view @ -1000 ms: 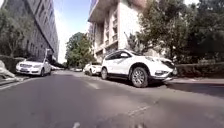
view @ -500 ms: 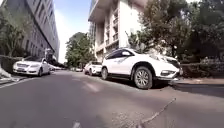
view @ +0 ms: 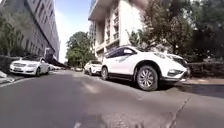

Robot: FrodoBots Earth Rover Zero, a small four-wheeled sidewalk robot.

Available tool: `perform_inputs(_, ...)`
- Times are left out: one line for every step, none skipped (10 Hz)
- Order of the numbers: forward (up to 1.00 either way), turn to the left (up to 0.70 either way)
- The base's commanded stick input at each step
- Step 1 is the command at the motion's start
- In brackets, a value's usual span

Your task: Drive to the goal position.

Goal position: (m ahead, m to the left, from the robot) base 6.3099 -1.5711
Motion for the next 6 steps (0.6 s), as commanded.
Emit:
perform_inputs(0.7, 0.0)
perform_inputs(0.7, 0.0)
perform_inputs(0.7, 0.02)
perform_inputs(0.7, 0.09)
perform_inputs(0.7, 0.14)
perform_inputs(0.7, 0.14)
